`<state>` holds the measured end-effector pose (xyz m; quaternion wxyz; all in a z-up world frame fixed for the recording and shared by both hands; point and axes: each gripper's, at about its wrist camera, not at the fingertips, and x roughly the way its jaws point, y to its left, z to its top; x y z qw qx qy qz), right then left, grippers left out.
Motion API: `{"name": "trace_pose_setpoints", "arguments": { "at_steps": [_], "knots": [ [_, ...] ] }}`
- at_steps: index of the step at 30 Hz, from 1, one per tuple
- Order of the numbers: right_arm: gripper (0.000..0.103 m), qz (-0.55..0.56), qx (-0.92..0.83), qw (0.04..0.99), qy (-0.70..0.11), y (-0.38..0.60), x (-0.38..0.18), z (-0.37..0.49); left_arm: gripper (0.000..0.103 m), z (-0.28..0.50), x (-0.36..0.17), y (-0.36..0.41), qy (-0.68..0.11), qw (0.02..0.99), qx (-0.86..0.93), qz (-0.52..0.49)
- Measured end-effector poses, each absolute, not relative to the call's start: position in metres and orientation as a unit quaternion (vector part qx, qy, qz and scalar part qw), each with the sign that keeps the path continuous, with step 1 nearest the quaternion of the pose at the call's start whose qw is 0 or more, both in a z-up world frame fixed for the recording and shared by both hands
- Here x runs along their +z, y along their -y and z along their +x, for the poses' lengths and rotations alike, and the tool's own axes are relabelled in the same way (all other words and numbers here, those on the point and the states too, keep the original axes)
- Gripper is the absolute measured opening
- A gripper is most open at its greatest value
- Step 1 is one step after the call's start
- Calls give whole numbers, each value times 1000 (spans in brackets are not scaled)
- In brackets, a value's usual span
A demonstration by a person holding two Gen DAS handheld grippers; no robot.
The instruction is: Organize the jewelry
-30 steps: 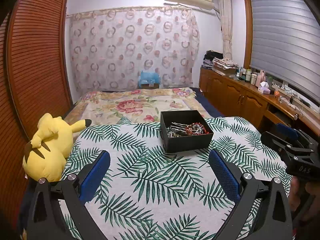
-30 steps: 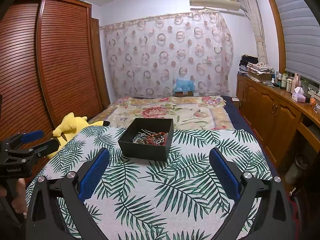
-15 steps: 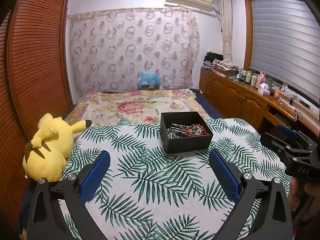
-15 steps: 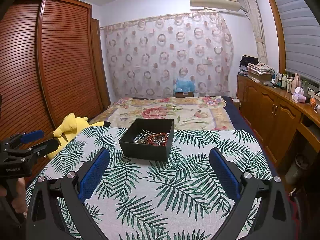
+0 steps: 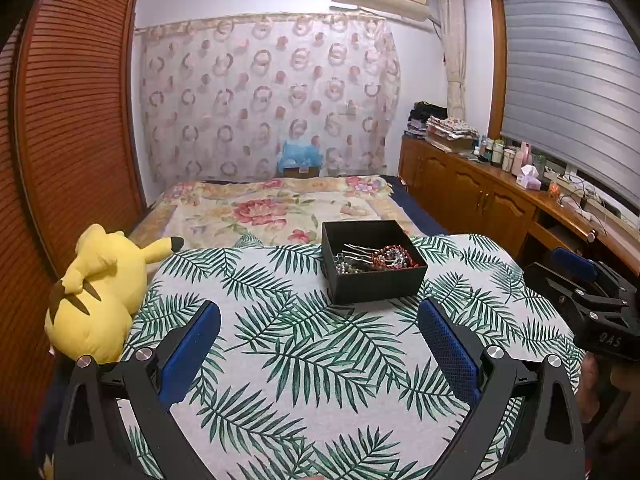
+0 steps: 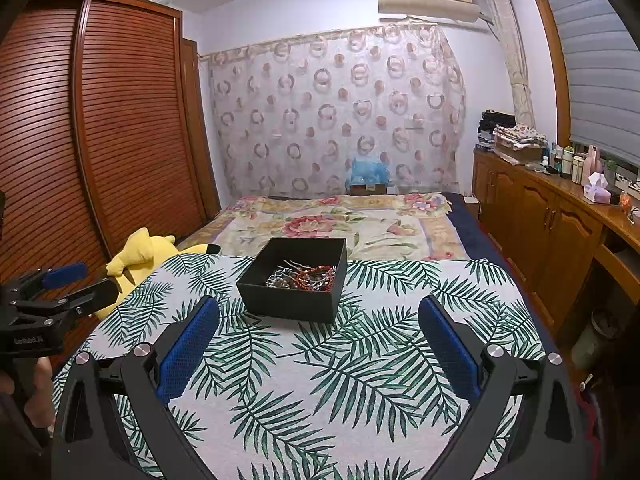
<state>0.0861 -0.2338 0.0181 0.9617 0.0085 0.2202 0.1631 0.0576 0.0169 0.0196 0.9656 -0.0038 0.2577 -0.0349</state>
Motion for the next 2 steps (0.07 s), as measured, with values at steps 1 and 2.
{"name": "trace_pose_setpoints", "arguments": {
  "at_steps": [1,2],
  "knots": [
    [100,8,163,962,-220,233,17,86,95,57,19,-17,-257,966,-35,-3],
    [100,8,163,962,-220,233,17,86,95,58,19,-17,-258,966,-35,-3]
  ]
}}
